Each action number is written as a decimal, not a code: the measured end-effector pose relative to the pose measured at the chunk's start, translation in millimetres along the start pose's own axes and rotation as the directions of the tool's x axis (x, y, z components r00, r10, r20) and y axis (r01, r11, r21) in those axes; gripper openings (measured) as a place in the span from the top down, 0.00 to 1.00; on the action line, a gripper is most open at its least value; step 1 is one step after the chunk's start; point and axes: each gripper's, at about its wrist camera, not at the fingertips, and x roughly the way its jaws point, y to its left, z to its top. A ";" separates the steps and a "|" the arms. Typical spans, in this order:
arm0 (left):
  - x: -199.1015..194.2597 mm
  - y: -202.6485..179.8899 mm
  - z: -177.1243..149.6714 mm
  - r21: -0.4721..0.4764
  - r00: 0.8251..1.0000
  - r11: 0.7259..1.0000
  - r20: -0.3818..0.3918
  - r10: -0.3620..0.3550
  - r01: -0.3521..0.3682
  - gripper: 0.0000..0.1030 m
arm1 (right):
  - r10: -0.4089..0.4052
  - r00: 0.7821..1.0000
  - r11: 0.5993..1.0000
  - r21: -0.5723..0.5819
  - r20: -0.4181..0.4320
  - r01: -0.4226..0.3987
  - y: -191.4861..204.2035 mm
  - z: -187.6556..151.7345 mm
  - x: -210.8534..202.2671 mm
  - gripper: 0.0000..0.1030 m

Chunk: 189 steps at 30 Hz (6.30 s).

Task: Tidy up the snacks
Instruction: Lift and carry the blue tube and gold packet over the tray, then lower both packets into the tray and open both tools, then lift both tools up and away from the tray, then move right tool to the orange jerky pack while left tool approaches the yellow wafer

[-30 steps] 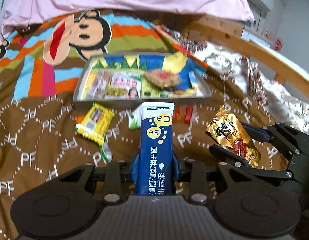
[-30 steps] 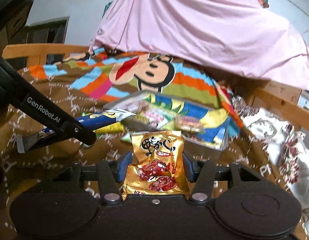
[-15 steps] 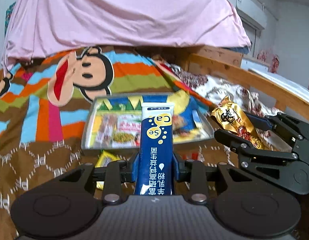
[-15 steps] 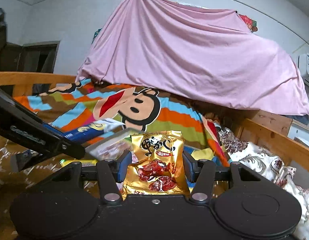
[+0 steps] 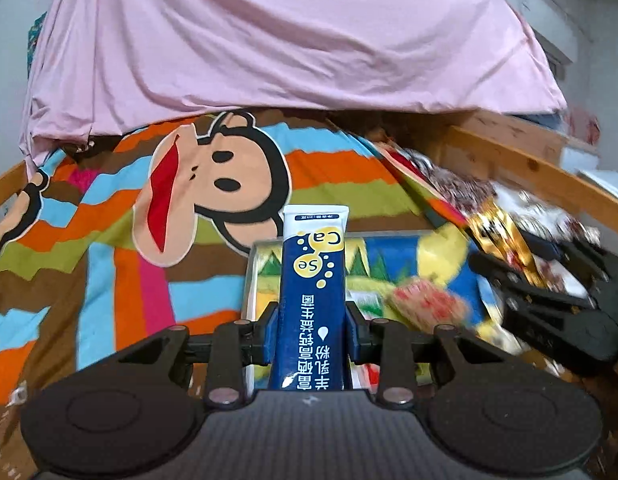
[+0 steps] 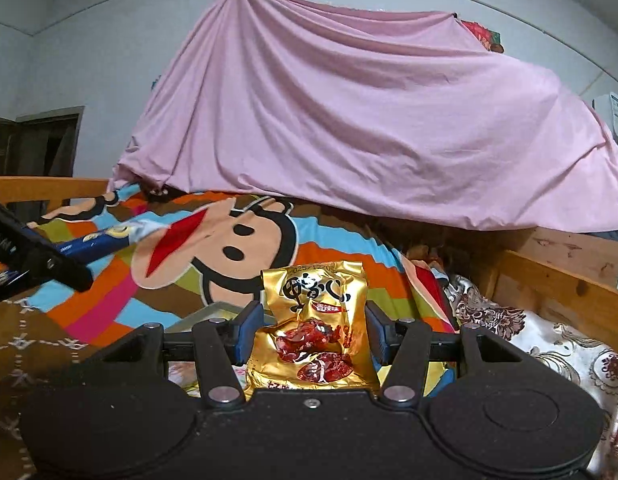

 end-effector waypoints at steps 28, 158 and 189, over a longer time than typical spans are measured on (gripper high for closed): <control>143.5 -14.3 -41.1 -0.107 0.989 0.983 -0.001 -0.149 0.148 0.65 | -0.134 0.968 0.989 0.036 -0.214 0.145 -34.1 -67.2 79.9 0.45; -78.5 -58.0 -154.3 -0.128 0.977 0.977 -0.151 0.153 -0.173 0.01 | 0.082 0.923 0.988 0.150 -0.376 -0.026 40.8 -77.9 -190.0 0.01; -52.2 -33.0 -133.5 -0.102 0.966 0.973 -0.178 0.189 -0.209 0.01 | 0.098 0.939 0.992 0.106 -0.330 -0.066 36.4 -48.7 -80.9 0.01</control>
